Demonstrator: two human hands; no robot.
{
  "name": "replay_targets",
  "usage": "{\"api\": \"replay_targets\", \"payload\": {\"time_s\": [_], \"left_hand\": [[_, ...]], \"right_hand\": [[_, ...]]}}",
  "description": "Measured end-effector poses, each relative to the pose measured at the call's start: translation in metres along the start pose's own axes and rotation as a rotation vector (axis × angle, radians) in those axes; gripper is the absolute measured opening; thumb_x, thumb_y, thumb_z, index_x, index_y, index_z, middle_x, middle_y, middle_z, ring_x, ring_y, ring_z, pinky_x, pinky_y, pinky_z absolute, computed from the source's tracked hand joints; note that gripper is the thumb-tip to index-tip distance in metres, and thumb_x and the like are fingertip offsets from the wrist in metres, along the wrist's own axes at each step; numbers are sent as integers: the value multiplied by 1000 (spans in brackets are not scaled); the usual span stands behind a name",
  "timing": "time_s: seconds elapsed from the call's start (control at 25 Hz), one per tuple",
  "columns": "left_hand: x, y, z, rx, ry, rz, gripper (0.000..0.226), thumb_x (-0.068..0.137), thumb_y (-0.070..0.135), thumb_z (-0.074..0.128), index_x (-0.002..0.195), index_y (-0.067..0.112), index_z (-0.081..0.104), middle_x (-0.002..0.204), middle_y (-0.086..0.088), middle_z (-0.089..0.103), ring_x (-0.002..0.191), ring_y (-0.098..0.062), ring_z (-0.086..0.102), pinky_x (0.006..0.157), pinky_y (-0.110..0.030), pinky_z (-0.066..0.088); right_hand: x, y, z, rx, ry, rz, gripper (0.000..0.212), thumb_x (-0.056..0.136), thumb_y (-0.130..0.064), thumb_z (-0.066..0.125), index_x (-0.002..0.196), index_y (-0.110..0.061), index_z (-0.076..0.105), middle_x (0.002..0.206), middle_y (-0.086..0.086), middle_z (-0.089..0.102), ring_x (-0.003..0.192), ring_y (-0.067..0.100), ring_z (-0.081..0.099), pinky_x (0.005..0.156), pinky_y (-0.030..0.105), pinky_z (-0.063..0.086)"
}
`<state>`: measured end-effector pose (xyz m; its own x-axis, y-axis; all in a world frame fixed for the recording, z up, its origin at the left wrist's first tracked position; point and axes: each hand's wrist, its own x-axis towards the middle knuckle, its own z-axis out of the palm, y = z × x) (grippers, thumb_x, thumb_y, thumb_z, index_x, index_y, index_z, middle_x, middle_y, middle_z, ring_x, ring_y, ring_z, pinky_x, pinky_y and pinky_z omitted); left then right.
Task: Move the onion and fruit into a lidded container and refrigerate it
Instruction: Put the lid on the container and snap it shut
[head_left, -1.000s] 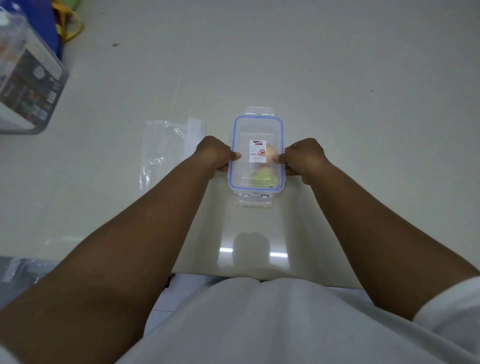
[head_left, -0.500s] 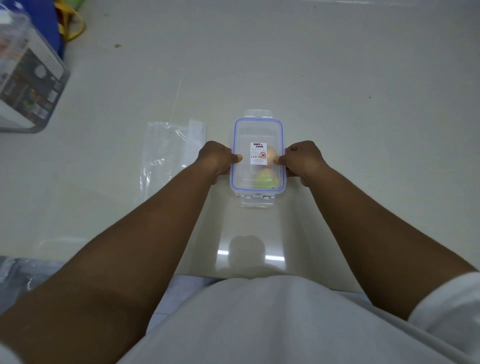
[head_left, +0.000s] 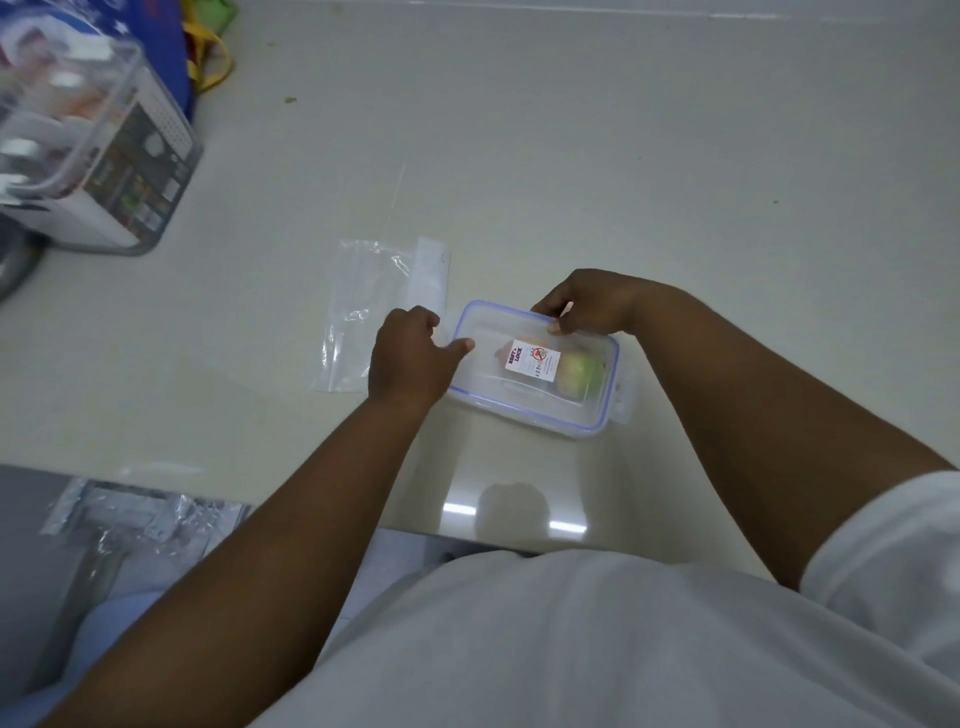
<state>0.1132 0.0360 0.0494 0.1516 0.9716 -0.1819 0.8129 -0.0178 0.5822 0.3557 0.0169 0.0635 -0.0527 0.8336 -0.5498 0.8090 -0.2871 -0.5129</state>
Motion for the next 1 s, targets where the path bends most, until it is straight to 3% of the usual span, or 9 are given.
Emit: {"api": "replay_targets", "payload": {"time_s": [0.08, 0.16, 0.32, 0.4, 0.52, 0.64, 0.8, 1.0], "left_hand": [[0, -1, 5, 90, -88, 8, 62, 75, 41, 77, 124, 6, 61, 124, -15, 62, 116, -30, 57, 96, -38, 48], [4, -1, 8, 85, -129, -27, 66, 75, 41, 78, 127, 4, 59, 128, -14, 62, 120, -30, 56, 96, -35, 45], [13, -3, 3, 60, -231, -100, 69, 68, 44, 83, 122, 4, 63, 126, -10, 65, 120, -28, 57, 87, -28, 42], [13, -4, 2, 60, -272, -109, 64, 67, 42, 84, 115, 4, 67, 121, -11, 68, 116, -28, 60, 85, -29, 44], [14, -6, 2, -2, -319, -115, 36, 67, 34, 85, 87, 9, 69, 92, -18, 69, 99, -36, 68, 83, -38, 55], [17, -7, 0, -145, -353, -194, 28, 68, 22, 86, 81, 5, 68, 93, -24, 73, 91, -37, 72, 89, -47, 57], [18, -8, 1, -290, -386, -269, 38, 69, 11, 84, 56, 10, 48, 95, -25, 74, 83, -35, 74, 87, -47, 59], [20, -10, 3, -295, -397, -263, 31, 68, 11, 85, 62, 8, 55, 95, -26, 74, 81, -36, 74, 83, -47, 60]], "right_hand": [[3, -7, 1, -59, 14, -1, 33, 90, -12, 63, 121, -21, 68, 122, -1, 68, 106, 15, 59, 92, 26, 42], [2, -9, 7, -81, 111, 15, 34, 90, -16, 64, 123, -21, 66, 126, 1, 66, 113, 18, 58, 92, 26, 41], [-31, 1, 36, -107, 612, 156, 36, 87, -28, 66, 121, -19, 65, 119, 9, 62, 115, 29, 56, 91, 37, 45], [-56, 11, 56, -61, 754, 259, 30, 84, -28, 66, 111, -14, 69, 110, 13, 63, 108, 34, 59, 85, 36, 48], [-82, 22, 81, 48, 687, 411, 29, 82, -32, 70, 95, -6, 70, 94, 16, 67, 95, 36, 62, 79, 36, 49], [-80, 25, 84, 191, 638, 469, 32, 81, -31, 72, 66, -5, 60, 68, 11, 60, 73, 33, 57, 64, 32, 43], [-70, 34, 64, 381, 545, 520, 39, 70, -29, 82, 81, 6, 70, 80, 14, 74, 81, 32, 70, 78, 35, 55], [-66, 43, 60, 720, 448, 550, 34, 67, -13, 85, 88, 7, 68, 87, 18, 76, 69, 30, 75, 84, 46, 60]]}}
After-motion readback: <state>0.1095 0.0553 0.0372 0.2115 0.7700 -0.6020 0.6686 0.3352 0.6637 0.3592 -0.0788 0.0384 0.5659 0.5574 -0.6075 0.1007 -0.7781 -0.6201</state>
